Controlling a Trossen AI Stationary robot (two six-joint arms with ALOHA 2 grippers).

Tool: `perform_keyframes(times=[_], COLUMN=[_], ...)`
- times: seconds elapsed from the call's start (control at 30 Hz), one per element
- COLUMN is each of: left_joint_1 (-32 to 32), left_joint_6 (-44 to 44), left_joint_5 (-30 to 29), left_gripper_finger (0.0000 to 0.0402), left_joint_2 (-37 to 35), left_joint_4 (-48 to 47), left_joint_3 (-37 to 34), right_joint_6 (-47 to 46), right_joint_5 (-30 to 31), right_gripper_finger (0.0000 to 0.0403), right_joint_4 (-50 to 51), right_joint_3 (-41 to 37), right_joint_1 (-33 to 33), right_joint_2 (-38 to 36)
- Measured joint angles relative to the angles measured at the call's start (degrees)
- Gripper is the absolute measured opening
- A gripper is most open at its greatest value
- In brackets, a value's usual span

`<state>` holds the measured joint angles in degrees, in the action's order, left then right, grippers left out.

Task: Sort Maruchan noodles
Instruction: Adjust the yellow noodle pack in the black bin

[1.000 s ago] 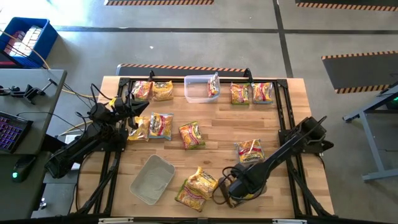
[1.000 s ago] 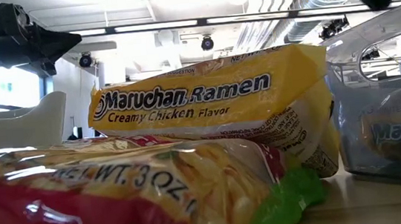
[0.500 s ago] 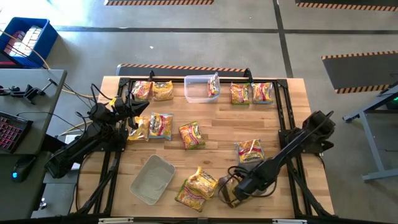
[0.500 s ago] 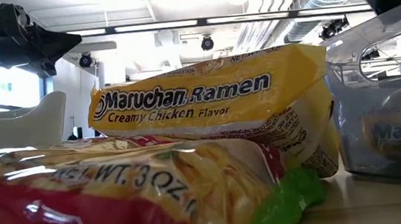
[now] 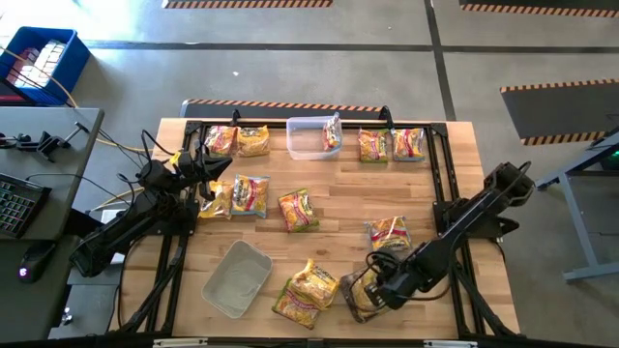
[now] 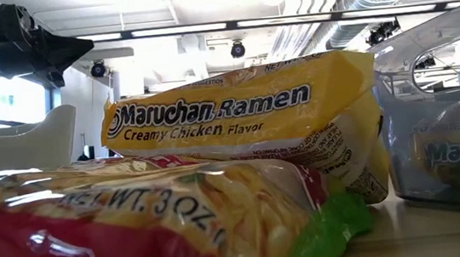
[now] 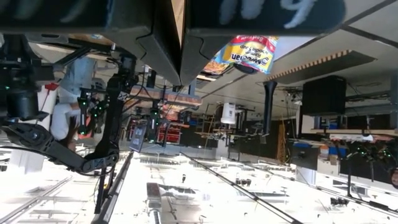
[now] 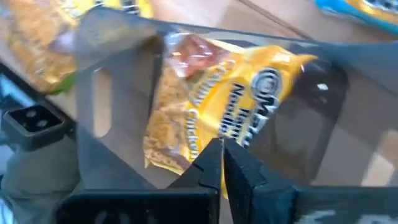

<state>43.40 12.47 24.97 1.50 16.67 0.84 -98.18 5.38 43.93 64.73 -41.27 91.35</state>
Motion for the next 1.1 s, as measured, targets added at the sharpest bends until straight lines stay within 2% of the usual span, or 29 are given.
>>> perform_keyframes(times=[0.13,0.37,0.5,0.6,1.1], left_joint_1=[0.0,0.0,0.0,0.0,0.0], left_joint_6=[0.0,0.0,-0.1,-0.1,0.4], left_joint_5=[0.0,0.2,0.2,0.2,0.4], left_gripper_finger=[0.0003,0.0003,0.0003,0.0003,0.0003], left_joint_2=[0.0,0.0,0.0,0.0,0.0], left_joint_4=[0.0,-0.1,-0.1,-0.2,-0.2], left_joint_3=[0.0,0.0,0.0,0.0,0.0], right_joint_6=[-0.6,0.6,0.7,0.9,2.8], right_joint_5=[-4.5,-6.6,-6.5,-6.4,-4.7], right_gripper_finger=[0.0052,0.0202,0.0262,0.0273,0.0271], right_joint_4=[-0.5,-0.3,0.0,0.0,-3.0], right_joint_3=[0.0,0.0,0.0,0.0,0.2], right_joint_1=[1.5,2.8,2.8,2.8,2.6], right_joint_2=[0.6,2.4,3.7,4.8,9.7])
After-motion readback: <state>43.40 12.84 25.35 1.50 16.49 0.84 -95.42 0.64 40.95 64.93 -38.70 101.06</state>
